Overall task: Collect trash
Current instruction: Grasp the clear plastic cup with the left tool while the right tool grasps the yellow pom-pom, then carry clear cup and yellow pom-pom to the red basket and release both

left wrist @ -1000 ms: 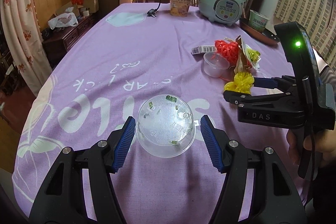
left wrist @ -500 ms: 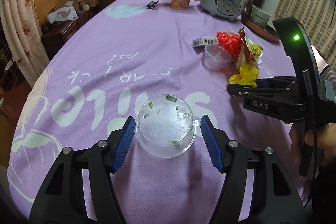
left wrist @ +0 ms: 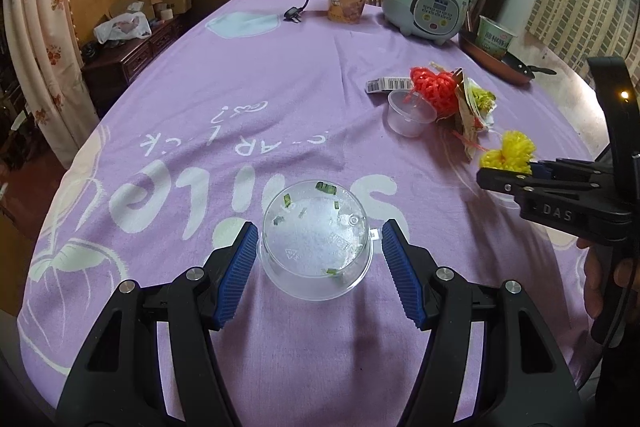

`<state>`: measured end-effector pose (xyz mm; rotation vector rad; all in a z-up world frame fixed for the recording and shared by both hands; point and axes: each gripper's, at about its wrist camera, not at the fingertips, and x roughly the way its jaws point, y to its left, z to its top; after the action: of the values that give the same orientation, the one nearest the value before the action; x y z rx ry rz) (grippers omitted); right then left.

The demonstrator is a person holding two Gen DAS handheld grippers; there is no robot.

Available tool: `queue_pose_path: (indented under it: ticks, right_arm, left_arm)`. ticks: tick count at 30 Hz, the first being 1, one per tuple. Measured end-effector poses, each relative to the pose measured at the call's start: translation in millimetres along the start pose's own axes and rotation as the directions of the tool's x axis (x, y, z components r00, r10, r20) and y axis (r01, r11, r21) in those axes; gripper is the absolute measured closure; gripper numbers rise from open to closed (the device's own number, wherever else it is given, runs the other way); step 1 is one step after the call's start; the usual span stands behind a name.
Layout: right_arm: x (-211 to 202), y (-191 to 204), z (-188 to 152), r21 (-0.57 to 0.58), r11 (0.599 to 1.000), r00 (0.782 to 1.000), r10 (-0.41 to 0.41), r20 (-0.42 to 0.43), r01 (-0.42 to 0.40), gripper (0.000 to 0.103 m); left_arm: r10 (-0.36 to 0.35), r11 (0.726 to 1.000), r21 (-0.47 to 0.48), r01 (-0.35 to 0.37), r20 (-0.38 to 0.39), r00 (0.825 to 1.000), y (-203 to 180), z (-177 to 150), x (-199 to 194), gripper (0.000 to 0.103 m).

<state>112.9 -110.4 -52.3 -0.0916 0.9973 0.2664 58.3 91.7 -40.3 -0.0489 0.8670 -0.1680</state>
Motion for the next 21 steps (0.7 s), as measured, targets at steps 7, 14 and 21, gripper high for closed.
queue_pose_path:
  ticks: [7,14,21]
  right_arm:
    - [-30,-1,-22,0.001,0.999,0.999,0.032,0.034,-0.032,0.067]
    - [-54,8,-42,-0.012,0.998,0.996,0.058,0.062,-0.058,0.067]
    - [-72,26,-56,-0.036,0.996,0.992,0.089,0.091,-0.086,0.067]
  left_arm:
    - [-0.001,1.0,-0.016,0.001,0.008,1.0,-2,-10,-17,0.04]
    - [0.01,1.0,-0.027,-0.009,0.032,0.999,-4,-26,-41,0.04]
    - [0.031,0.999,-0.033,-0.029,0.055,0.998,-1,-45,-65,0.04]
